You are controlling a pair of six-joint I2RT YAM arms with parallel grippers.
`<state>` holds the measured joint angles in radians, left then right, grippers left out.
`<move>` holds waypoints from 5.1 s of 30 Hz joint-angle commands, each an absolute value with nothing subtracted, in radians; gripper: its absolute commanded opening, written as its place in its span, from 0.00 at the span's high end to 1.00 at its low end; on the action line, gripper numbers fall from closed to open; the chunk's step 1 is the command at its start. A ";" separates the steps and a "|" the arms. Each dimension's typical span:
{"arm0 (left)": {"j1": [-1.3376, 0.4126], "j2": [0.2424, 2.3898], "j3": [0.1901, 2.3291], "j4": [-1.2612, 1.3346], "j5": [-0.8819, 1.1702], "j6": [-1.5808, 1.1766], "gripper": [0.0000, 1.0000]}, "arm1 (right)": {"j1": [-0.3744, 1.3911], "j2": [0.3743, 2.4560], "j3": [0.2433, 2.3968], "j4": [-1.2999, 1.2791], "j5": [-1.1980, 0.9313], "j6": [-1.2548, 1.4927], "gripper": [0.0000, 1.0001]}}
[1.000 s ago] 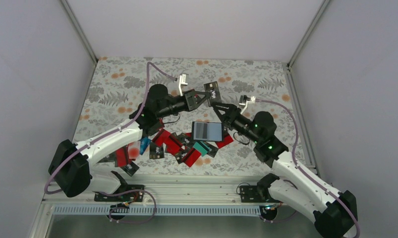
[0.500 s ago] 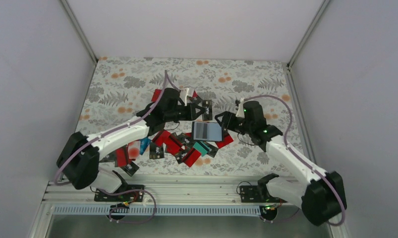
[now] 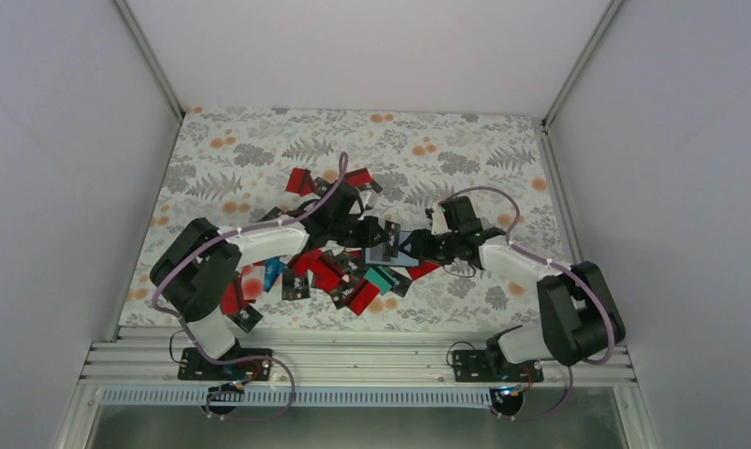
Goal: Put the credit cards into the card holder
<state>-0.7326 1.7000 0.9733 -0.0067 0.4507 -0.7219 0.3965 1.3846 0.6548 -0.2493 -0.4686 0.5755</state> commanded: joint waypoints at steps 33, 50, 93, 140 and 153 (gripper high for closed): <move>-0.736 1.906 1.063 0.011 0.438 -0.749 0.98 | 0.247 1.530 0.618 -0.169 -0.523 0.472 0.50; -0.753 1.942 1.037 0.018 0.414 -0.856 0.98 | 0.246 1.552 0.575 -0.134 -0.618 0.490 0.64; -0.773 2.103 1.218 -0.182 0.486 -0.775 0.98 | 0.246 1.581 0.639 -0.163 -0.649 0.452 0.66; -0.627 1.946 1.250 -0.543 0.382 -0.495 0.09 | 0.246 1.642 0.686 -0.199 -0.613 0.439 0.67; -0.627 1.971 1.183 -0.403 0.557 -0.574 0.10 | 0.246 1.652 0.696 -0.202 -0.625 0.436 0.67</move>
<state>-0.6220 1.9392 1.2289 -0.4393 0.4778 -0.5362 0.2417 1.6295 0.6830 -0.1761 -0.6434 0.4580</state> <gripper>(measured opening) 0.906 0.328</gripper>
